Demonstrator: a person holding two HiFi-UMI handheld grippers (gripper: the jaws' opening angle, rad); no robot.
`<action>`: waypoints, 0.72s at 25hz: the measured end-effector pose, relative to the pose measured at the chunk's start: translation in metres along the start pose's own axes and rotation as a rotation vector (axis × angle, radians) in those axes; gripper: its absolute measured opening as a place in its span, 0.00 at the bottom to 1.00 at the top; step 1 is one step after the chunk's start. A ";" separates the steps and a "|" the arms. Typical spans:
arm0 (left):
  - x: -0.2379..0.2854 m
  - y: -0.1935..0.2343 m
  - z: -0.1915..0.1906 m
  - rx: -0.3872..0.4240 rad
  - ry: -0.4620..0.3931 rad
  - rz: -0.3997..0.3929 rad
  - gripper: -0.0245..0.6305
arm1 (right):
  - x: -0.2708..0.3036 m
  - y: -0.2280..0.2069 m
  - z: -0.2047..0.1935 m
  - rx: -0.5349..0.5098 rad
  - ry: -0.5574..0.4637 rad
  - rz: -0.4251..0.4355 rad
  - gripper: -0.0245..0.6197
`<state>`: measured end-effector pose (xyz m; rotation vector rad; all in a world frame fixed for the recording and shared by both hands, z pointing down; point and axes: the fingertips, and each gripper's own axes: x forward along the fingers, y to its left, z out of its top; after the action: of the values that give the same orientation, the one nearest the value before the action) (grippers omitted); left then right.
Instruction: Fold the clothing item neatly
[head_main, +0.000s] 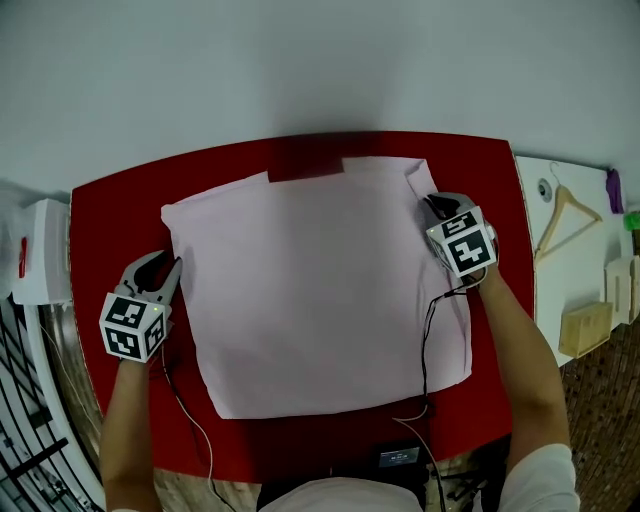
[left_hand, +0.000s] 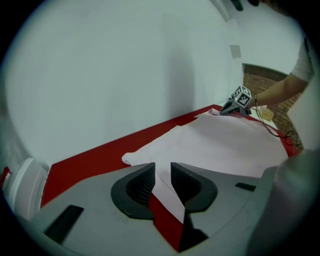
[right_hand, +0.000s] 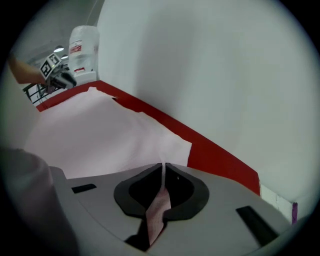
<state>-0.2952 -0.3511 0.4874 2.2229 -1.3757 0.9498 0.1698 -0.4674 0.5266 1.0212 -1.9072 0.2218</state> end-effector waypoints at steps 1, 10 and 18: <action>-0.003 -0.004 -0.006 -0.011 0.005 -0.004 0.18 | -0.003 -0.007 0.000 0.027 -0.008 -0.013 0.09; -0.027 -0.026 -0.057 -0.090 0.074 0.001 0.18 | -0.007 -0.075 -0.039 0.399 0.006 -0.164 0.09; -0.040 -0.043 -0.079 -0.130 0.097 -0.021 0.18 | -0.024 -0.085 -0.046 0.430 -0.018 -0.199 0.10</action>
<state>-0.2970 -0.2574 0.5172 2.0645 -1.3286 0.9217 0.2667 -0.4845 0.5117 1.4927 -1.7961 0.5235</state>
